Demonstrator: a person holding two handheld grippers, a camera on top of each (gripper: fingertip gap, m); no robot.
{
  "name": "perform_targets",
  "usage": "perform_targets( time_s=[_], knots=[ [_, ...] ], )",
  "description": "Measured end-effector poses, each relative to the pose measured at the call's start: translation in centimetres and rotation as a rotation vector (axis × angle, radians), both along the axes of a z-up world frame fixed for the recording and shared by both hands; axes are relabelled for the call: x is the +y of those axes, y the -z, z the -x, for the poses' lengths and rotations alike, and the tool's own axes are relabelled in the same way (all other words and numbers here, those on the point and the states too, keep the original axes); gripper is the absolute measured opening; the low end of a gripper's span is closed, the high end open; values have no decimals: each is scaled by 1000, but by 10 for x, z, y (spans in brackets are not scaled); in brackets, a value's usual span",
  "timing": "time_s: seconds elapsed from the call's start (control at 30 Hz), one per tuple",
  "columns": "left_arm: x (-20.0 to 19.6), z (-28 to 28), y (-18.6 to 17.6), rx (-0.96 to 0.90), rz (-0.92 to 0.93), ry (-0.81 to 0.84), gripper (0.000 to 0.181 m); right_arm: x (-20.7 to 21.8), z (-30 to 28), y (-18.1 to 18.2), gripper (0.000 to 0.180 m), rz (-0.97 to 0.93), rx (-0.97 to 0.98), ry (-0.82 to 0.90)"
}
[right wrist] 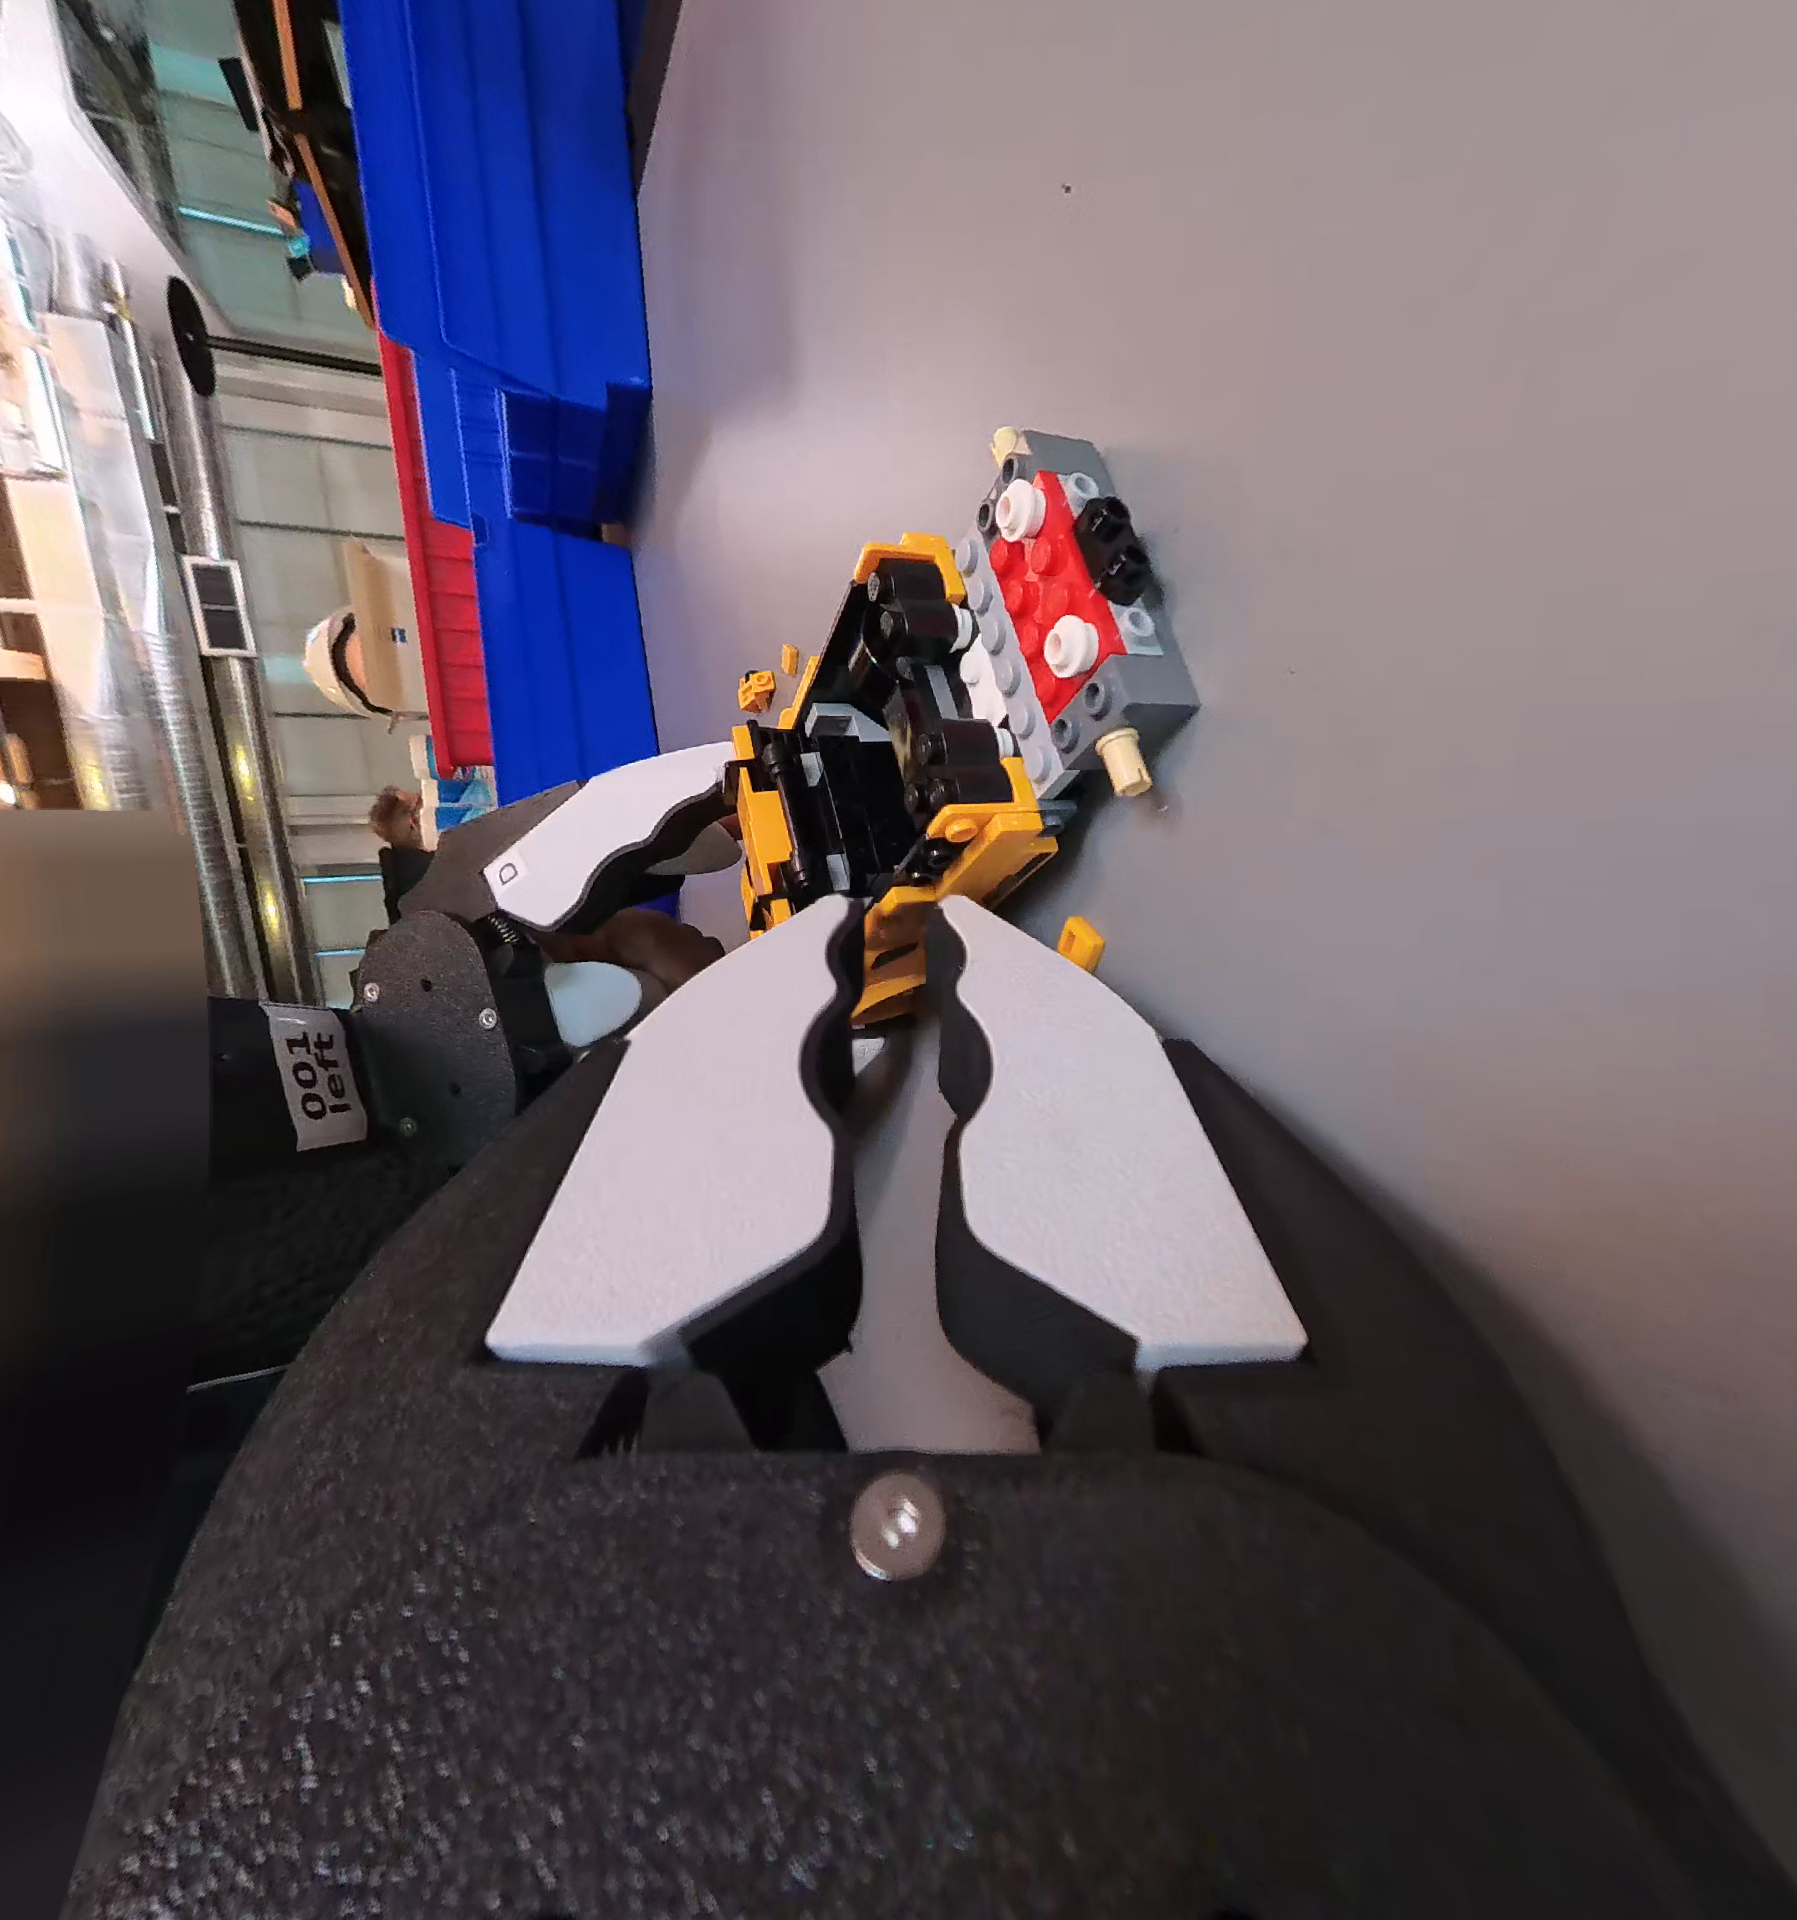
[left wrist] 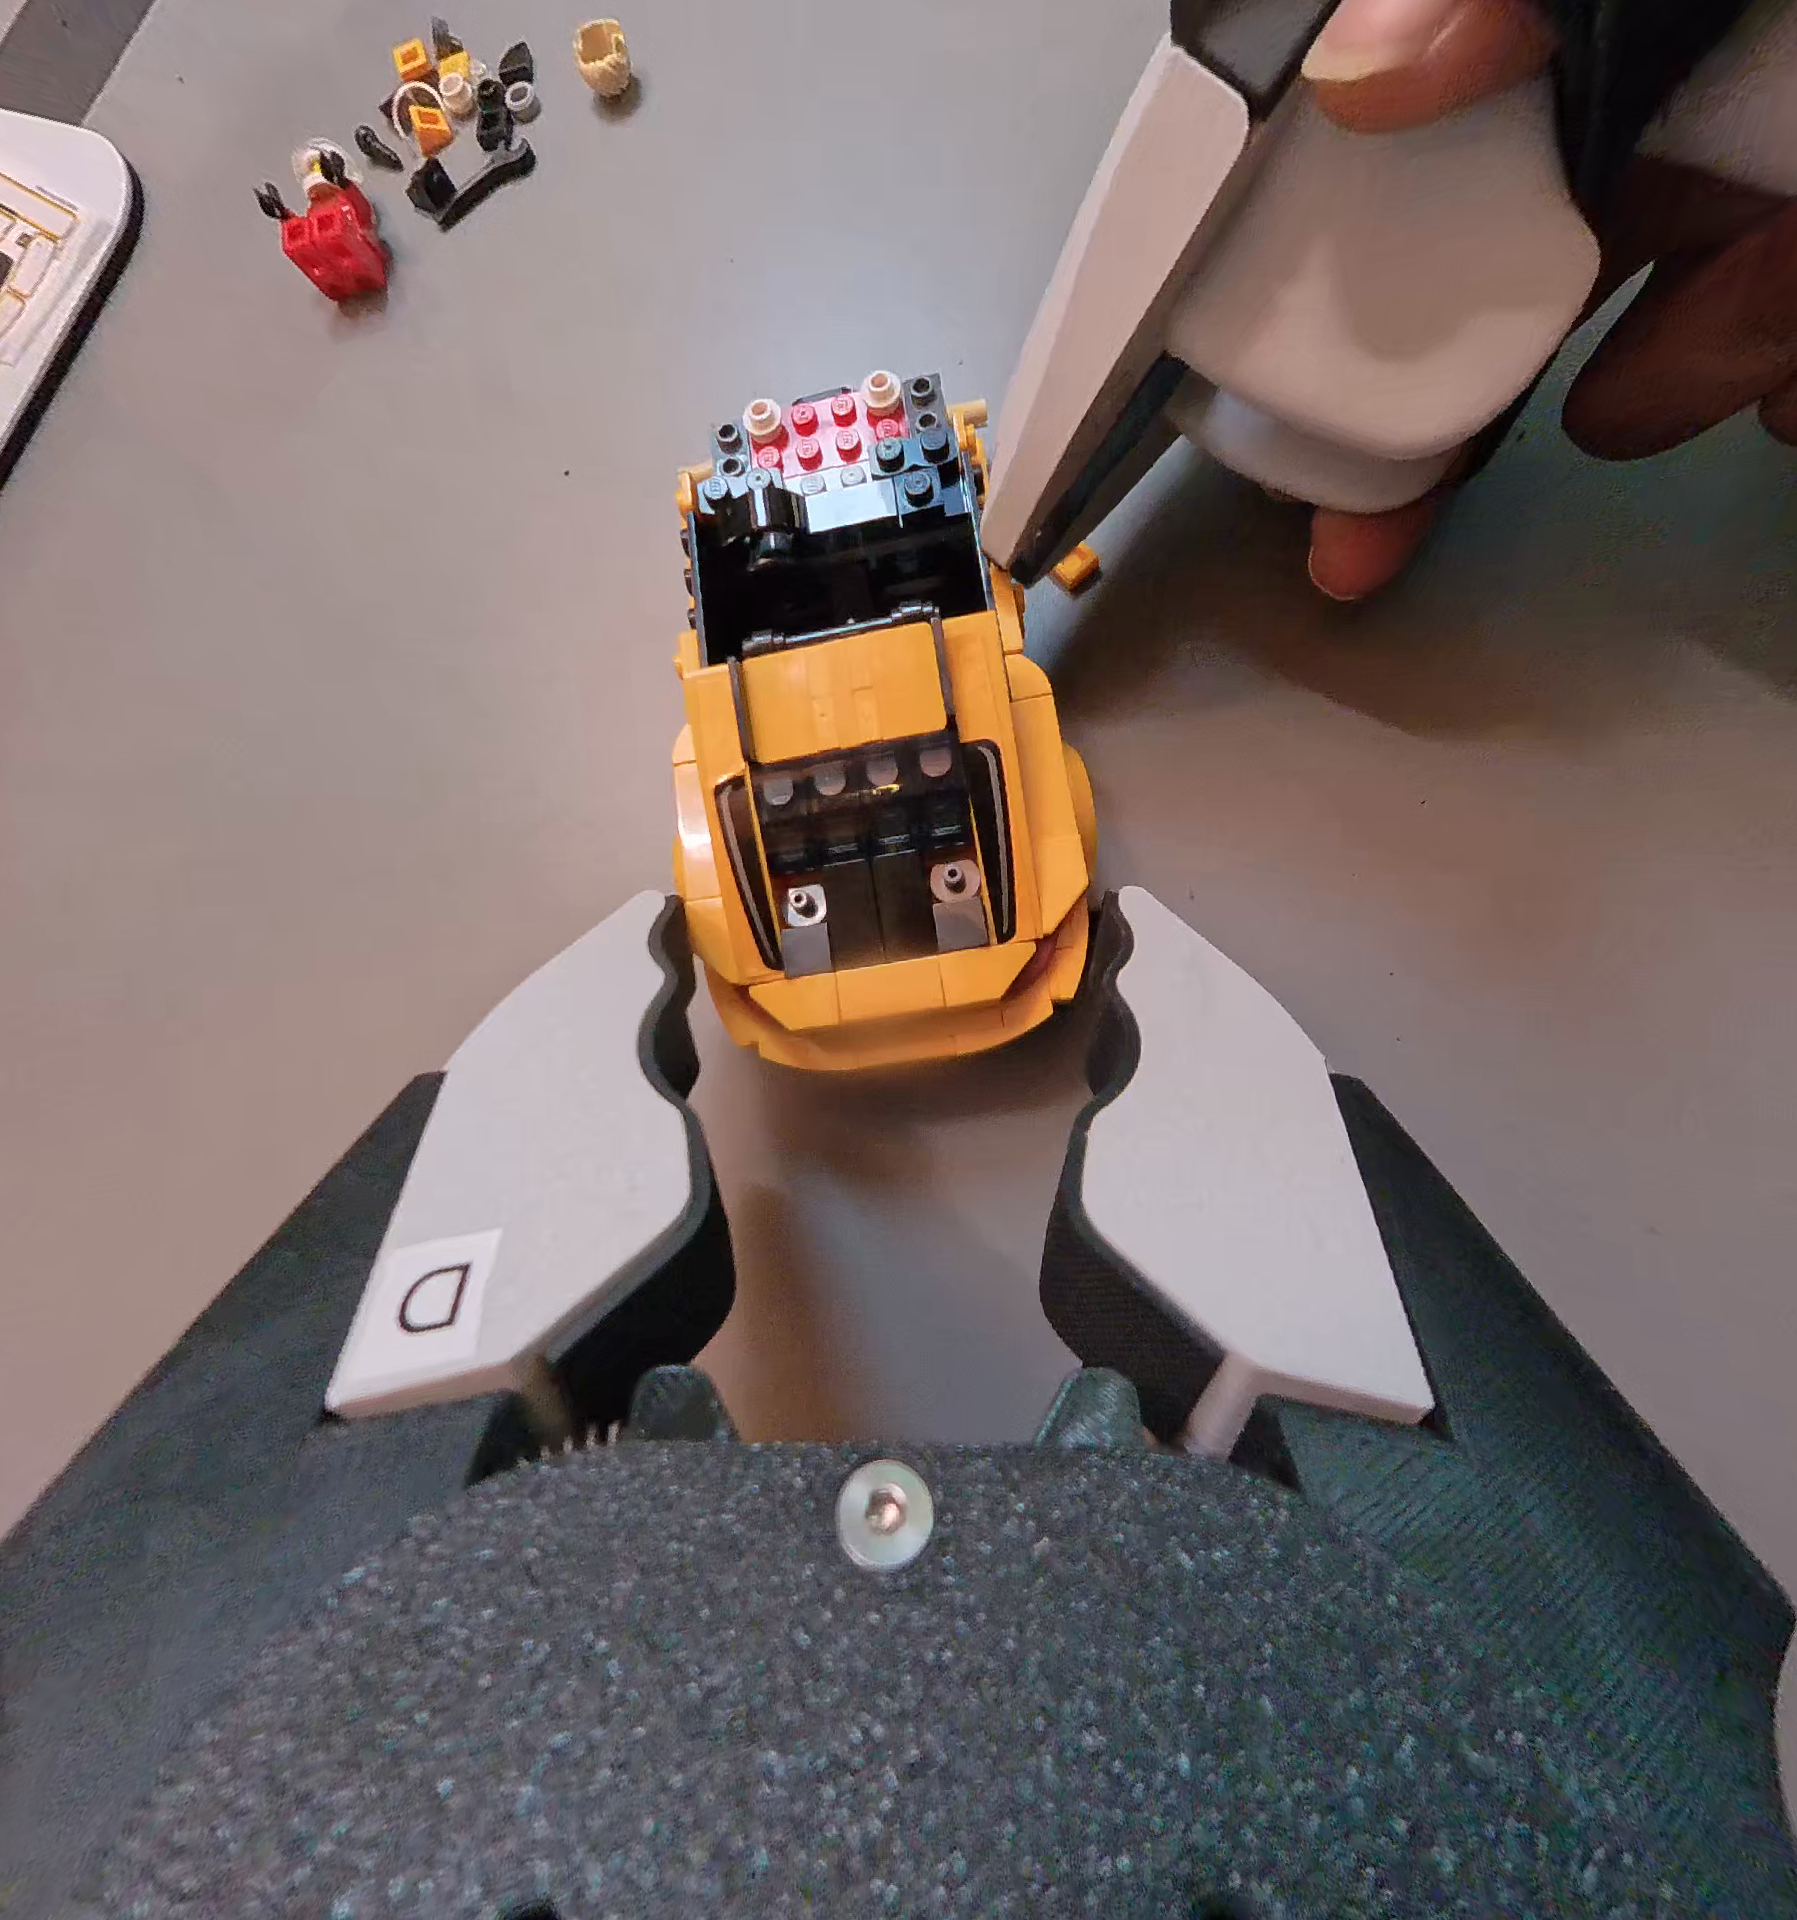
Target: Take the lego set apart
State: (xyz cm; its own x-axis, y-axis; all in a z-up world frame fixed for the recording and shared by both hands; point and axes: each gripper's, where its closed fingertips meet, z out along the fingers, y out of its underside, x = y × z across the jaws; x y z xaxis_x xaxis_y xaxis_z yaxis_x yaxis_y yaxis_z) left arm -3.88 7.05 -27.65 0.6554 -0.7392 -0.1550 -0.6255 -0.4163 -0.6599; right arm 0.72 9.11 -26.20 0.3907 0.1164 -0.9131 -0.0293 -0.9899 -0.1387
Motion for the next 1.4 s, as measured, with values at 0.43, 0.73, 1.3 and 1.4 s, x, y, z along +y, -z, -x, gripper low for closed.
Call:
perform_targets(
  time_s=[0.43, 0.73, 1.3, 1.4],
  knots=[
    [-1, 1, -1, 52, -34, 26, 74, -1, 1, 2, 7, 136, 48, -42],
    [-1, 1, 0, 28, -12, 37, 74, -6, 0, -1, 0, 116, 110, -83],
    [0, 6, 1, -30, 45, 35, 73, -14, -11, -7, 0, -191, -6, -153],
    [2, 7, 1, -42, 34, 55, 73, -10, -14, -15, 10, -490, -131, -214]
  ],
)
